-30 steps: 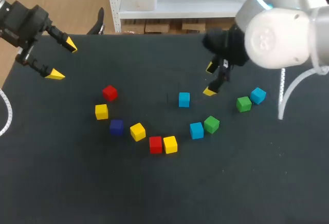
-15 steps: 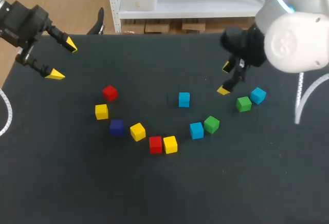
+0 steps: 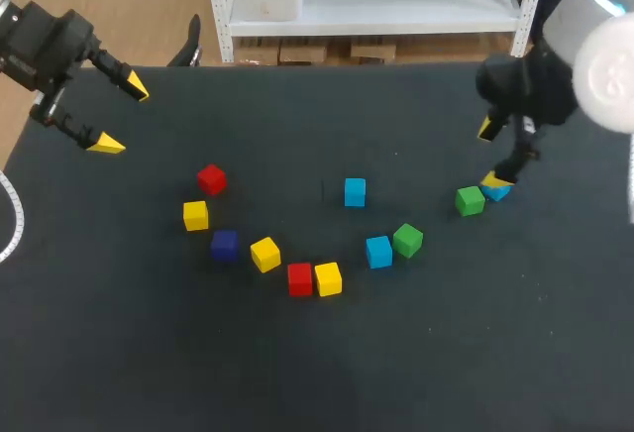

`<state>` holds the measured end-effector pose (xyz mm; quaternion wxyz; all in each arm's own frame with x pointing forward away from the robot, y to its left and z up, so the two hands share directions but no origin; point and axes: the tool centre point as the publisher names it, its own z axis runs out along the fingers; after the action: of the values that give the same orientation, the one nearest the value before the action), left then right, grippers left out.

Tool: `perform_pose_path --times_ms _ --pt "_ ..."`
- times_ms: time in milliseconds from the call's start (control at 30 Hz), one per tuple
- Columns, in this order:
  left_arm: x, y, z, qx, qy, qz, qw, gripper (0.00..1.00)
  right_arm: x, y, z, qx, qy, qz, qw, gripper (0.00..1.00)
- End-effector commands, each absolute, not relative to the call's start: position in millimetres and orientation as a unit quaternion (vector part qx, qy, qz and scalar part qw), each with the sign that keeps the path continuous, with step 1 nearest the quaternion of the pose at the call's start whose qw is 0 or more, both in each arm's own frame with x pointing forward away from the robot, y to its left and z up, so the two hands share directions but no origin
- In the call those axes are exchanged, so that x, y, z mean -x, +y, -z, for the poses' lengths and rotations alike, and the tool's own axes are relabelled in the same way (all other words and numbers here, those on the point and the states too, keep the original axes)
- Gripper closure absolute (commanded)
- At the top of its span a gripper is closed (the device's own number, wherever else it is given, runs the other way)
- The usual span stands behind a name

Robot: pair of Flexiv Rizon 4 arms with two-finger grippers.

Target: Place the blue cubes, place green cubes on the blue cubes, place the yellow cubes on the green cubes, then place the red cubes on the yellow cubes, and place purple cube on the red cubes.

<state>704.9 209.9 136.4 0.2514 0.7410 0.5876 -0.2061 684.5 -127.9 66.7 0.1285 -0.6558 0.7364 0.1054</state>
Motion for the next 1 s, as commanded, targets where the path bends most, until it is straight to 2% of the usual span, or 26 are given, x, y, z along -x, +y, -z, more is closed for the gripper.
perform_pose_path --times_ms 33,167,433,733,800,900,1000 --pt "-704.2 210.6 -136.0 -0.741 0.587 0.205 0.253 0.0 -686.5 -143.0 -69.2 0.682 0.71 -0.131 0.119 0.0" --pt "-704.2 210.6 -136.0 -0.741 0.587 0.205 0.253 0.0 -691.3 -156.3 -67.3 0.727 0.66 -0.159 0.102 0.0" --pt "-704.2 210.6 -136.0 -0.741 0.587 0.205 0.253 0.0 -709.2 -163.9 -56.7 0.795 0.593 -0.114 0.06 0.0" --pt "-704.2 210.6 -136.0 -0.741 0.587 0.205 0.253 0.0 -718.3 -167.4 -33.1 0.815 0.568 -0.097 0.057 0.04" --pt "-704.2 210.6 -136.0 -0.741 0.587 0.205 0.253 0.0 -719.4 -169.5 -28.1 0.816 0.566 -0.1 0.059 0.0" --pt "-704.2 210.6 -136.0 -0.741 0.587 0.205 0.253 0.0 -721.6 -172.2 -22.3 0.817 0.564 -0.103 0.064 0.08" --pt "-704.2 210.6 -136.0 -0.741 0.587 0.205 0.253 0.0 -724.1 -173.4 -16.4 0.821 0.558 -0.105 0.068 0.11"
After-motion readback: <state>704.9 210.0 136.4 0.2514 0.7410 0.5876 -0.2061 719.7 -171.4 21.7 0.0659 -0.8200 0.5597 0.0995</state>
